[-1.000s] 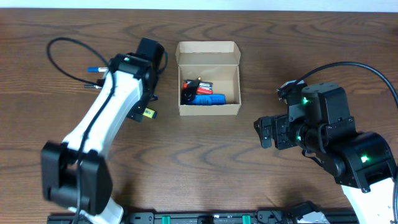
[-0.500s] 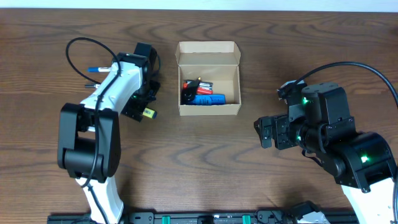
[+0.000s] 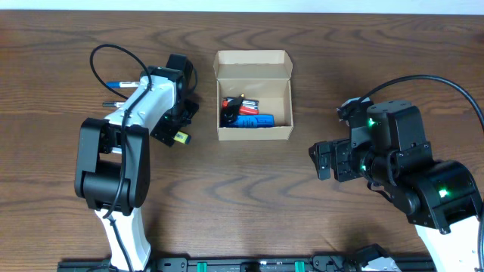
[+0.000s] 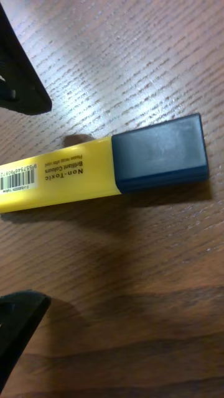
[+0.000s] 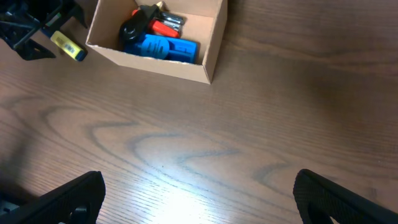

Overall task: Pack container
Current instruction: 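Lower the left gripper and grasp the yellow highlighter, then carry the highlighter over the box and drop it inside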

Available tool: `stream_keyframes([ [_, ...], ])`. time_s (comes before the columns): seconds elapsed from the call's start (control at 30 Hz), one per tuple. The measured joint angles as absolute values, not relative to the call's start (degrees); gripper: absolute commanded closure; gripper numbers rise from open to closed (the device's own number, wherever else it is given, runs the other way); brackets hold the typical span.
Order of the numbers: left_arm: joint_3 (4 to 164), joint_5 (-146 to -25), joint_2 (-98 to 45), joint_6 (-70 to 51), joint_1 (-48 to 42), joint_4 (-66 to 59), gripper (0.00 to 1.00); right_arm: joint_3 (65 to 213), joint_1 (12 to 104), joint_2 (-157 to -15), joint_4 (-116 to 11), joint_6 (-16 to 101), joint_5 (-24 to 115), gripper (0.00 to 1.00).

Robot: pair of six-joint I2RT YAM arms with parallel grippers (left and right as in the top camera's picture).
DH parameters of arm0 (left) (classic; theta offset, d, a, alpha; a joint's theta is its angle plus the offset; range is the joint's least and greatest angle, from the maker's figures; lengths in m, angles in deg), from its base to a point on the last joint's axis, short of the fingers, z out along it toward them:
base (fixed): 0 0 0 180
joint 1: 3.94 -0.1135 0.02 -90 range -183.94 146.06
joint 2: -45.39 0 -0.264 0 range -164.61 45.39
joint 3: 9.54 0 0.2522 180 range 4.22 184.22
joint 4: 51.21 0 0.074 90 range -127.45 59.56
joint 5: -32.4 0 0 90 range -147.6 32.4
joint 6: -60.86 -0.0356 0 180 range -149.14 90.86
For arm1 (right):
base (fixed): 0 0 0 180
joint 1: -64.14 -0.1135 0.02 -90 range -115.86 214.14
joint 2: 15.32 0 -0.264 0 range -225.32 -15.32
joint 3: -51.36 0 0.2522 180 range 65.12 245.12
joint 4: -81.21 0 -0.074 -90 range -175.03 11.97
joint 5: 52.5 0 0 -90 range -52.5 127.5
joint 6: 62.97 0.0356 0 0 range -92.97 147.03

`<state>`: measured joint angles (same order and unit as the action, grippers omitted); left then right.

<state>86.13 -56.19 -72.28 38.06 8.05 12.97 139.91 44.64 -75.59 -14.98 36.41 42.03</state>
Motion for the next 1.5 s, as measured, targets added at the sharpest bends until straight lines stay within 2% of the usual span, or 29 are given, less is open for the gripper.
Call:
stream_keyframes([
  [0.23, 83.9, -57.7, -72.4, 37.4, 7.9, 10.7, 0.16, 139.9, 44.6, -75.6, -15.0, 36.4, 42.0, 0.01],
  [0.3, 83.6, -58.1, -72.2, 37.2, 7.8, 10.2, 0.2, 139.9, 44.6, -75.6, -15.0, 36.4, 42.0, 0.01],
  [0.47, 83.5, -59.2, -72.2, 37.0, 7.7, 10.0, 0.41, 139.9, 44.6, -75.6, -15.0, 36.4, 42.0, 0.01],
  [0.53, 83.5, -59.6, -72.2, 36.9, 7.7, 10.0, 0.47, 139.9, 44.6, -75.6, -15.0, 36.4, 42.0, 0.01],
  [0.6, 83.4, -60.0, -72.2, 36.6, 7.7, 10.1, 0.59, 139.9, 44.6, -75.6, -15.0, 36.4, 42.0, 0.01],
  [0.87, 83.3, -60.6, -72.1, 36.9, 7.7, 11.0, 0.94, 139.9, 44.6, -75.6, -15.0, 36.4, 42.0, 0.01],
  [1.2, 82.5, -60.3, -70.0, 36.6, 7.7, 13.3, 0.94, 139.9, 44.6, -75.6, -15.0, 36.4, 42.0, 0.01],
  [1.5, 83.7, -56.3, -54.0, 27.8, 8.2, 12.6, 0.94, 139.9, 44.6, -75.6, -15.0, 36.4, 42.0, 0.01],
])
